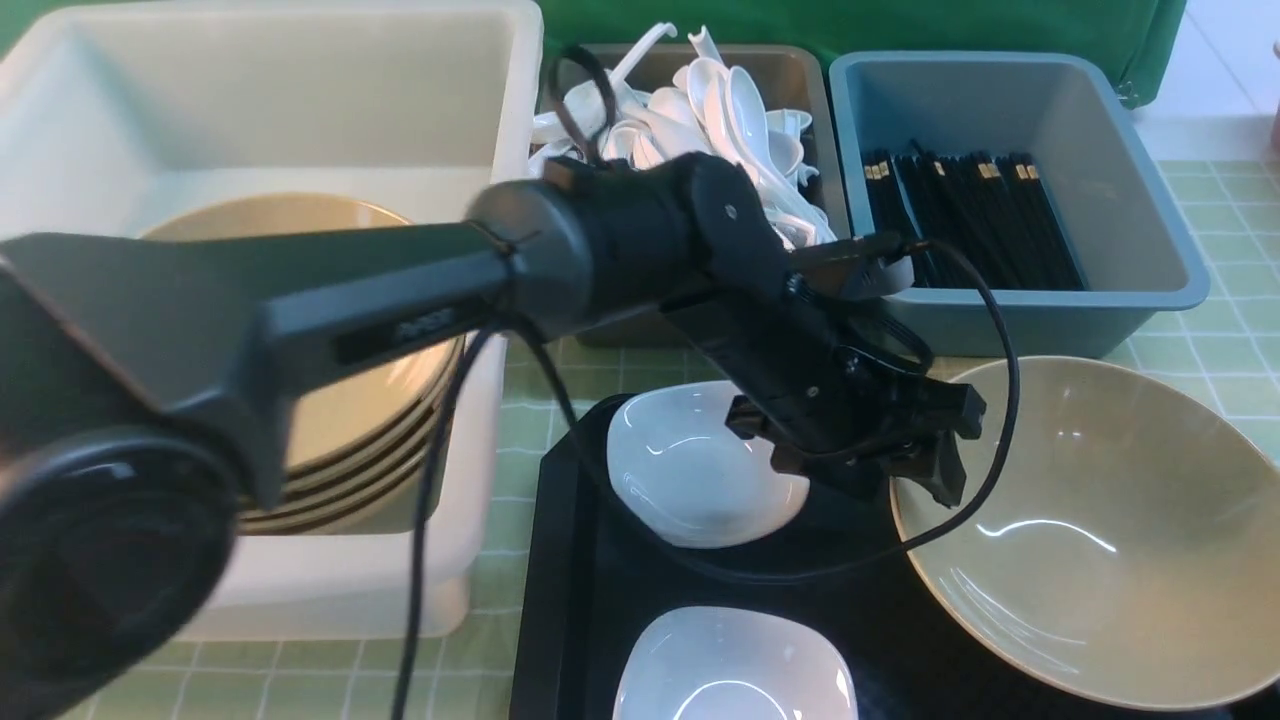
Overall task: On green table put chopsticks spoon bowls plates into blue grey white boxes.
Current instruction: 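Grasp the large bowl on the tray by its rim, then place the tan bowl onto the bowl stack in the left bin with the left gripper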
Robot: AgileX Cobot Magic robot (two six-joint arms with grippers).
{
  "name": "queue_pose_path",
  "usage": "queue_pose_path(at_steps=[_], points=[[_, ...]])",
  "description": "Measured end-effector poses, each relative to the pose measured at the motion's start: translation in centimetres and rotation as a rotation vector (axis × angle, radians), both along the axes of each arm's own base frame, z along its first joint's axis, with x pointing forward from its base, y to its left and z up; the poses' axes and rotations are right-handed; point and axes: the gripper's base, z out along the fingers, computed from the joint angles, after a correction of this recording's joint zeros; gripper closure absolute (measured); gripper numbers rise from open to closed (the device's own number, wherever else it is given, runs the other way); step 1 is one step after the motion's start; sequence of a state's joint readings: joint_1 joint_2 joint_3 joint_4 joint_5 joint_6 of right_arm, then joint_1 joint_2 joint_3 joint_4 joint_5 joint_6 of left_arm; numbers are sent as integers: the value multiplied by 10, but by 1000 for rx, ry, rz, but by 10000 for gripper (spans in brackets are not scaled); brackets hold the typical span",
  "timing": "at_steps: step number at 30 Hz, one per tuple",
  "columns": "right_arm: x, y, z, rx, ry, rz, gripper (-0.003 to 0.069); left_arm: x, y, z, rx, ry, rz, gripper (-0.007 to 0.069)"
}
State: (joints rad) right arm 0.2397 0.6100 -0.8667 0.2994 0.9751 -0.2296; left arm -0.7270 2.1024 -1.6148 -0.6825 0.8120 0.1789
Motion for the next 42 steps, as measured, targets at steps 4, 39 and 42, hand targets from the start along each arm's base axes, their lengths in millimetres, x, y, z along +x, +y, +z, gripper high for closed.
queue_pose_path(at_steps=[4, 39, 42], points=[[0, 0, 0, 1, 1, -2, 193, 8, -7, -5, -2, 3, -20, 410], [95, 152, 51, -10, -71, 779, 635, -83, 339, 170, -22, -235, 648, 608], [104, 176, 47, -33, -61, 825, 635, -92, 384, 152, -21, -210, 859, 608]])
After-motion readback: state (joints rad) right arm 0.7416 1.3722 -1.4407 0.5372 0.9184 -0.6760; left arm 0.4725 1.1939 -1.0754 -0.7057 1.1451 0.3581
